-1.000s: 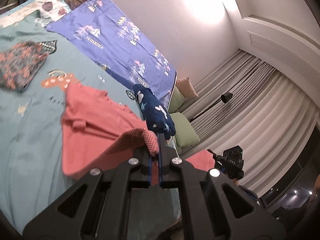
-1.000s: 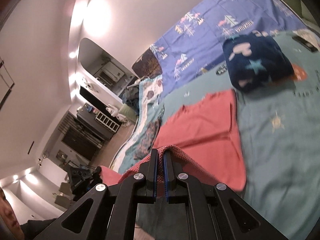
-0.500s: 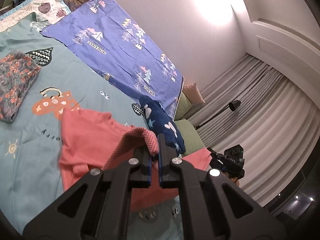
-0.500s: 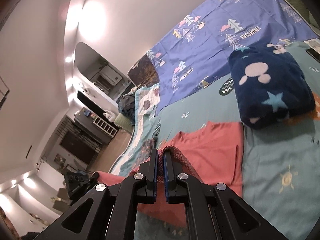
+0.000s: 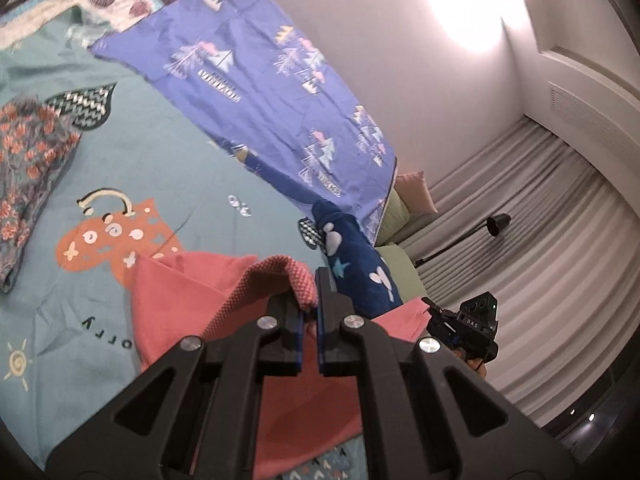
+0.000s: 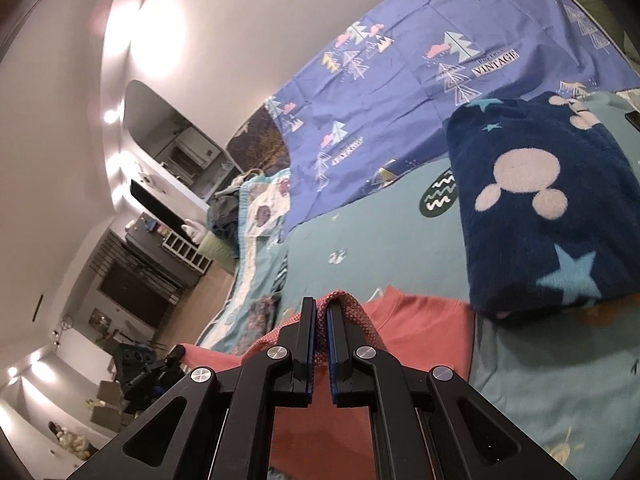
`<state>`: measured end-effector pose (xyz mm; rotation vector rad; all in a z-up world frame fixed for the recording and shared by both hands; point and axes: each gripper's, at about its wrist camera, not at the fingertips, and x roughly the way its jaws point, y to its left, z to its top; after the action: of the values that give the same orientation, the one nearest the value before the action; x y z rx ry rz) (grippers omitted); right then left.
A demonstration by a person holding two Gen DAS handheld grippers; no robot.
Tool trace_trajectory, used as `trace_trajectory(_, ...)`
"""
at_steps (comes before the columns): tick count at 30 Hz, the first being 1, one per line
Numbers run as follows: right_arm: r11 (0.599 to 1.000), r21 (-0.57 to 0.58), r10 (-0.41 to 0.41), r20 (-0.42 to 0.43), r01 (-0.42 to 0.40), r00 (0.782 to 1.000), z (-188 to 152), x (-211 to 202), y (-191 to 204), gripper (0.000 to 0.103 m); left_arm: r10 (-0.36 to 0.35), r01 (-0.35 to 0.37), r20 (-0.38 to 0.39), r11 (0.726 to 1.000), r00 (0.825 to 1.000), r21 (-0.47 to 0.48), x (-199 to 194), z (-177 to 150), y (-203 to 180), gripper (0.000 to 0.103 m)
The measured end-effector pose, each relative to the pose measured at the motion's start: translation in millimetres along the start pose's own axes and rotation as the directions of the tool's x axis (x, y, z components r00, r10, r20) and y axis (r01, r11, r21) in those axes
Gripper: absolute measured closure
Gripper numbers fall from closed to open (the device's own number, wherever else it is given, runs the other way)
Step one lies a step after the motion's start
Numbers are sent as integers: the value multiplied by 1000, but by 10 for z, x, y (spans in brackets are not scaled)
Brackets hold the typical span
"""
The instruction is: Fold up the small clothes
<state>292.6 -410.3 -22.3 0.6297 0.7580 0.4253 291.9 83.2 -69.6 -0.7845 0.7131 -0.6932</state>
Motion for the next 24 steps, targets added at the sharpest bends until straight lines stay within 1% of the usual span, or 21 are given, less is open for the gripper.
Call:
trace_trajectory(3,1000,15,-27,-22,28,999,48,232,-165,99,-15,13,-33,998,999,-62,198,67,240,98)
trace_trajectory(5,997,32,-75,-43,76,996,54,435,-308,99,-16,11,-46,994,999,-108,321,93,405,98)
trace_trajectory(8,991,47,-122,-63,125,990,48,657,-460,99,-16,5,-59,983,998,-183,489,101,659,98)
trace_trajectory(11,975,26,-216,-78,218,973,62,822,-511,96,24,-41,-71,966,997,-254,589,109,866,97)
trace_trajectory(12,974,30,-220,-81,223,972,68,848,-503,93,26,-47,-79,959,997,-278,605,128,910,96)
trace_trajectory(13,975,33,-216,-71,219,974,69,841,-474,90,10,-29,-63,953,998,-301,588,168,943,92)
trace_trajectory(14,973,16,-230,-37,231,972,80,791,-380,77,9,-23,-48,953,999,-303,559,195,936,89)
trace_trajectory(15,963,-34,-268,17,268,963,91,714,-234,64,27,-34,-28,957,999,-287,509,253,886,88)
trace_trajectory(16,941,-97,-318,84,325,944,97,632,-64,57,59,-58,-2,968,998,-245,434,323,788,86)
trace_trajectory(17,893,-182,-380,189,412,906,92,517,196,47,80,-75,16,974,997,-212,387,372,714,80)
trace_trajectory(18,861,-232,-400,242,453,884,73,457,352,42,110,-102,41,981,993,-162,299,428,587,78)
trace_trajectory(19,820,-307,-404,289,483,868,32,396,570,40,119,-111,58,986,991,-125,237,463,497,75)
trace_trajectory(20,798,-361,-395,290,482,872,-9,383,705,37,119,-113,68,990,991,-86,181,494,401,73)
trace_trajectory(21,775,-429,-387,260,465,885,-78,403,838,36,119,-116,70,992,990,-42,118,490,287,70)
trace_trajectory(22,747,-495,-390,213,444,896,-158,464,943,36,128,-129,66,992,990,2,68,458,183,63)
trace_trajectory(23,712,-554,-413,166,431,896,-271,558,1029,36,146,-149,58,988,988,37,41,408,115,57)
trace_trajectory(24,679,-597,-443,130,427,887,-399,671,1081,36,165,-168,49,984,985,59,37,360,94,55)
